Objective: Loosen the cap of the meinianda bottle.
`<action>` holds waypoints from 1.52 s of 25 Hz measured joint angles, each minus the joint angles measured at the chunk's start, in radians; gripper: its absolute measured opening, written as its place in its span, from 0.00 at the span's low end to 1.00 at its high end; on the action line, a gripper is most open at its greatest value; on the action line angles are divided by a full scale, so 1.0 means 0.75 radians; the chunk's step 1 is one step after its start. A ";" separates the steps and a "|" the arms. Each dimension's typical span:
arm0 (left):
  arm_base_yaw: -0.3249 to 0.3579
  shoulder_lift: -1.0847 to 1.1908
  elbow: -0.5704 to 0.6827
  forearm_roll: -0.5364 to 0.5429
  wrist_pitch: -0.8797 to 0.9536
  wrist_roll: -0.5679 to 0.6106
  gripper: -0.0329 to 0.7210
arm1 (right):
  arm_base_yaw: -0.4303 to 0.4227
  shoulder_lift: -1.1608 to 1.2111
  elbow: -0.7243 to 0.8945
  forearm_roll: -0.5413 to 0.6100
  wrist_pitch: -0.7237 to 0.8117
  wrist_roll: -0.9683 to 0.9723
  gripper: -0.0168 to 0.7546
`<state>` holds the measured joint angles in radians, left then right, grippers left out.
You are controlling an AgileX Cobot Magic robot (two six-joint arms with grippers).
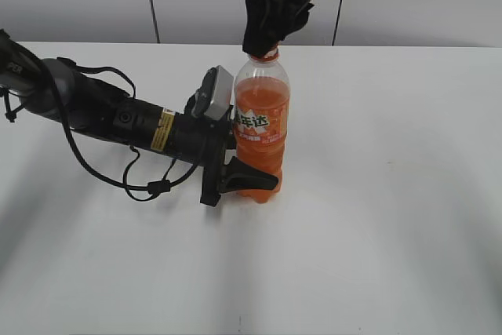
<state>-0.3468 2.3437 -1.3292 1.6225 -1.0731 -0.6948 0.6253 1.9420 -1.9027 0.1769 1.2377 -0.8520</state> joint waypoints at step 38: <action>0.000 0.000 -0.002 0.012 -0.005 0.001 0.58 | 0.000 -0.050 -0.022 -0.001 -0.006 0.127 0.37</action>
<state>-0.3468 2.3437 -1.3303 1.6318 -1.0770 -0.6941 0.6253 1.9044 -1.9190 0.1763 1.2333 -0.7568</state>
